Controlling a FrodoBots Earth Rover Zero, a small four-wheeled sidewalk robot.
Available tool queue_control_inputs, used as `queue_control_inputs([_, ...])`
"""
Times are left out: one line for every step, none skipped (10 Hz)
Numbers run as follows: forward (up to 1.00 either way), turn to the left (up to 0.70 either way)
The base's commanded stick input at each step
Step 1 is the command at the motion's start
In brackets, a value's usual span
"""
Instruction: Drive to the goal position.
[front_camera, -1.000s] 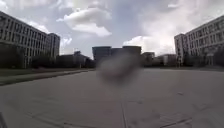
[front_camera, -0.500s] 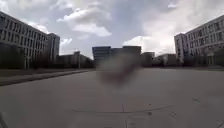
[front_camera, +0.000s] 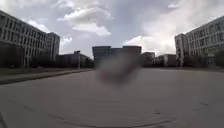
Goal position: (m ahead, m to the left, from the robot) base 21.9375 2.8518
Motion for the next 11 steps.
queue_control_inputs([0.7, 0.0])
queue_control_inputs([0.7, 0.0])
queue_control_inputs([0.7, 0.0])
queue_control_inputs([0.7, 0.0])
queue_control_inputs([0.7, 0.0])
queue_control_inputs([0.7, 0.0])
queue_control_inputs([0.7, 0.0])
queue_control_inputs([0.7, 0.0])
queue_control_inputs([0.7, 0.0])
queue_control_inputs([0.7, 0.0])
queue_control_inputs([0.7, 0.0])
